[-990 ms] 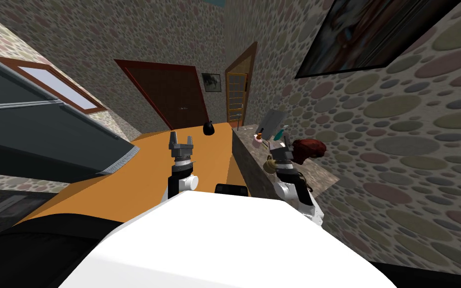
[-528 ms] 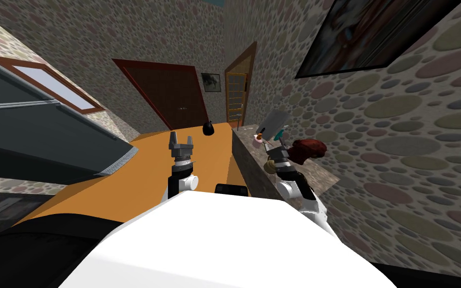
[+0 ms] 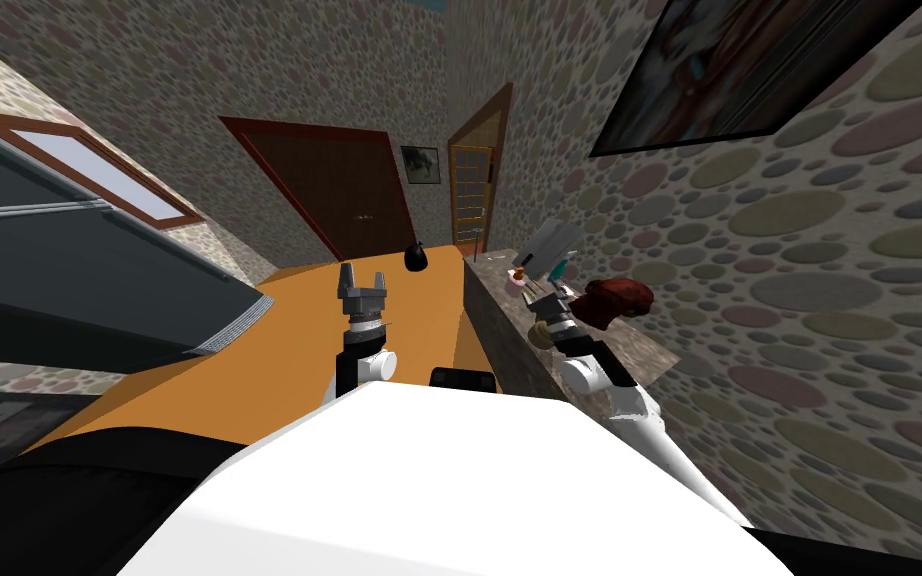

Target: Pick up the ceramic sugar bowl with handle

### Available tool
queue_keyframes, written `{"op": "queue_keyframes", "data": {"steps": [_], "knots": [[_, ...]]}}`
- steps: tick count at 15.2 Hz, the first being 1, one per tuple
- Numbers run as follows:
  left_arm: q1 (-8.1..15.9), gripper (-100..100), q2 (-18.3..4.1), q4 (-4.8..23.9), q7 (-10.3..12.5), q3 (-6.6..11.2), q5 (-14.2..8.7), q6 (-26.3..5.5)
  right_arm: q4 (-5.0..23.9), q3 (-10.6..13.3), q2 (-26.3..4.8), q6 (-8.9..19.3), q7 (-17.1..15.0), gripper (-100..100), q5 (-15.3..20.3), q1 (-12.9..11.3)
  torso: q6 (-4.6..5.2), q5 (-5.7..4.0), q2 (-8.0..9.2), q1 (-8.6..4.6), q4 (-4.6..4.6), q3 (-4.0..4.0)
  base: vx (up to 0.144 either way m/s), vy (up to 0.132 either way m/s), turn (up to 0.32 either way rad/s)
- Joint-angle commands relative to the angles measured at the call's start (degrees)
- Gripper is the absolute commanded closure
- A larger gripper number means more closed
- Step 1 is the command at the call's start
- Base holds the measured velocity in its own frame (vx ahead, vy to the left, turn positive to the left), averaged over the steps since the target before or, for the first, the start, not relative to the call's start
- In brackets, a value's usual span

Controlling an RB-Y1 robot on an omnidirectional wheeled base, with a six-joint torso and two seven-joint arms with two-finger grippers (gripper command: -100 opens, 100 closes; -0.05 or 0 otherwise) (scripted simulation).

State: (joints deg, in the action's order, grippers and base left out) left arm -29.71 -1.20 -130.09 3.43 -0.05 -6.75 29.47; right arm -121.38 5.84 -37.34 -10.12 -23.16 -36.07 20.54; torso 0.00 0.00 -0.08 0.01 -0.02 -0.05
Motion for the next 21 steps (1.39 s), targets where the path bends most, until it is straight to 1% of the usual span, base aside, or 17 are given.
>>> {"op": "queue_keyframes", "data": {"steps": [1, 2, 3, 4, 5, 7, 8, 10, 11, 13, 14, 15, 16, 17, 19, 20, 21], "knots": [[0.00, 0, 0.00, 0.00, 0.00, 0.00, 0.00, 0.00, 0.41, 0.38, -0.98, 0.78, -1.69, -100, -1.75, -0.39, 0.00, 0.00, 0.00, 0.00, 0.00, 0.00, 0.011, 0.005, -0.005], [0.00, 0, 0.00, 0.00, 0.00, 0.00, 0.00, 0.00, 1.23, 1.11, -3.43, 2.65, -3.79, -100, -3.81, -1.24, 0.00, 0.00, 0.01, 0.00, 0.00, 0.00, 0.014, 0.007, -0.017], [0.00, 0, 0.00, 0.00, 0.00, 0.00, 0.00, 0.00, 1.23, 1.11, -3.78, 2.65, -4.74, -100, -4.96, -1.24, 0.00, 0.00, 0.00, 0.00, 0.00, 0.00, 0.018, 0.008, -0.018], [0.00, 0, 0.00, 0.00, 0.00, 0.00, 0.00, 0.00, 1.23, 1.11, -3.78, 2.65, -4.88, -100, -5.20, -1.24, 0.00, 0.00, 0.00, 0.00, 0.00, 0.00, 0.013, 0.006, -0.006], [0.00, 0, 0.00, 0.00, 0.00, 0.00, 0.00, 0.00, 2.08, 1.85, -6.11, 4.56, -6.83, -100, -7.16, -2.11, 0.00, 0.00, 0.00, 0.00, 0.00, 0.00, 0.015, 0.006, -0.016], [0.00, 0, 0.00, 0.00, 0.00, 0.00, 0.00, 0.00, 2.08, 1.85, -6.58, 4.56, -8.13, -100, -8.71, -2.11, 0.00, 0.00, -0.01, 0.00, 0.00, 0.00, 0.014, 0.004, -0.013], [0.00, 0, 0.00, 0.00, 0.00, 0.00, 0.00, 0.00, 2.93, 2.60, -8.90, 6.50, -10.02, -100, -10.58, -2.99, 0.00, 0.00, 0.00, 0.00, 0.00, 0.00, 0.016, 0.004, -0.022], [0.00, 0, 0.00, 0.00, 0.00, 0.00, 0.00, 0.00, 2.93, 2.60, -9.37, 6.50, -11.41, -100, -12.26, -2.99, 0.00, 0.00, -0.01, -0.01, 0.00, -0.01, 0.016, 0.004, -0.012], [0.00, 0, 0.00, 0.00, 0.00, 0.00, 0.00, 0.00, 3.79, 3.36, -11.74, 8.45, -13.30, -100, -14.11, -3.87, 0.00, 0.00, 0.00, -0.01, 0.00, 0.00, 0.017, 0.004, -0.016], [0.00, 0, 0.00, 0.00, 0.00, 0.00, 0.00, 0.00, 3.79, 3.36, -12.14, 8.45, -14.72, -100, -15.84, -3.87, 0.00, 0.00, -0.01, -0.01, 0.00, 0.00, 0.014, 0.005, -0.014], [0.00, 0, 0.00, 0.00, 0.00, 0.00, 0.00, 0.00, 4.65, 4.13, -14.62, 10.41, -16.62, -100, -17.69, -4.76, 0.00, 0.00, 0.01, 0.00, 0.00, 0.00, 0.015, 0.006, -0.019], [0.00, 0, 0.00, 0.00, 0.00, 0.00, 0.00, 0.00, 4.65, 4.13, -14.88, 10.41, -17.73, -100, -18.92, -4.76, 0.01, 0.00, 0.00, -0.01, 0.00, 0.00, 0.017, 0.005, -0.022], [0.00, 0, 0.00, 0.00, 0.00, 0.00, 0.00, 0.00, 4.65, 4.13, -14.88, 10.41, -18.05, -100, -19.44, -4.76, 0.00, 0.00, 0.00, -0.01, 0.00, 0.00, 0.013, 0.003, -0.008], [0.00, 0, 0.00, 0.00, 0.00, 0.00, 0.00, 0.00, 5.51, 4.89, -17.54, 12.37, -20.00, -100, -21.31, -5.64, 0.00, 0.00, 0.00, 0.00, 0.00, 0.00, 0.016, 0.006, -0.015], [0.00, 0, 0.00, 0.00, 0.00, 0.00, 0.00, 0.00, 5.51, 4.89, -17.58, 12.37, -21.38, -100, -23.03, -5.64, 0.00, 0.00, -0.01, 0.00, 0.00, 0.00, 0.016, 0.006, -0.014], [0.00, 0, 0.00, 0.00, 0.00, 0.00, 0.00, 0.00, 6.36, 5.66, -20.06, 14.32, -23.19, -100, -24.79, -6.51, 0.00, 0.00, 0.00, 0.00, 0.00, 0.00, 0.016, 0.002, -0.019], [0.00, 0, 0.00, 0.00, 0.00, 0.00, 0.00, 0.00, 6.36, 5.66, -20.24, 14.32, -24.23, -100, -25.94, -6.51, 0.00, 0.00, 0.00, -0.01, 0.00, 0.00, 0.018, 0.003, -0.019]]}}
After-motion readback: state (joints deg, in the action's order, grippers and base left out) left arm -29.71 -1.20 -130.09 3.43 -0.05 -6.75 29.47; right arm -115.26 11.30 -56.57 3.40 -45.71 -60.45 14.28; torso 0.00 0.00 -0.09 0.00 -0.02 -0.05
